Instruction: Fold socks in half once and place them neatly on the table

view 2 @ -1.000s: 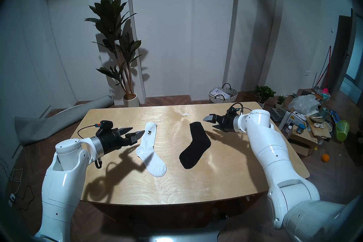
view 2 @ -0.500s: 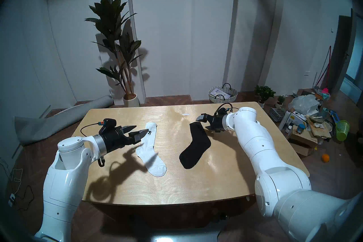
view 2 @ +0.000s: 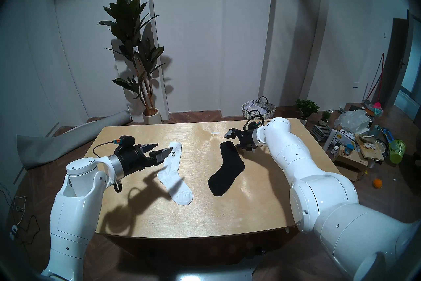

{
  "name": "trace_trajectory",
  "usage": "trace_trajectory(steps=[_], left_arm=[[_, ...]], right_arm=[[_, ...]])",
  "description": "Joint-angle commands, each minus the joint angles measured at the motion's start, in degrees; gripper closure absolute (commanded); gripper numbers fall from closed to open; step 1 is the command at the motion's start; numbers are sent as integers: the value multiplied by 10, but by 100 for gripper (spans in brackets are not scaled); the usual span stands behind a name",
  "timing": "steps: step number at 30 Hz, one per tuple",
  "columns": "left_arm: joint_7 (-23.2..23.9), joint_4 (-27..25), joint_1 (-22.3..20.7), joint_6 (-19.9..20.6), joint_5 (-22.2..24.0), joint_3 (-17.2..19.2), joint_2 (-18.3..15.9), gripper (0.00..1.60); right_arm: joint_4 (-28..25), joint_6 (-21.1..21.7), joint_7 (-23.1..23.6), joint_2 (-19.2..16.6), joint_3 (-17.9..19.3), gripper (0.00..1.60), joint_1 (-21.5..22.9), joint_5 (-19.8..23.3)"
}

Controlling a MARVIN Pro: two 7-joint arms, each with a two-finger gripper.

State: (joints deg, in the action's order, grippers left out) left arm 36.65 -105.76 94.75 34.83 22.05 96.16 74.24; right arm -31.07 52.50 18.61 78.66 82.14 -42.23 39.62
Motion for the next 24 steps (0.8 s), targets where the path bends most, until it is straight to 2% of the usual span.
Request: trace_trajectory(steps=[1, 13, 24], left_arm=[[-7, -18, 1, 1, 0, -2, 6, 0], [-28, -32, 12, 3, 0, -9, 18, 0], [-48, -48, 30, 2, 2, -21, 28, 0]], right_arm=[[49, -5, 13, 6, -21, 0, 38, -14], [111, 3, 70, -5, -73, 0, 63, -45], [144, -19, 135, -10, -123, 0, 66, -74]])
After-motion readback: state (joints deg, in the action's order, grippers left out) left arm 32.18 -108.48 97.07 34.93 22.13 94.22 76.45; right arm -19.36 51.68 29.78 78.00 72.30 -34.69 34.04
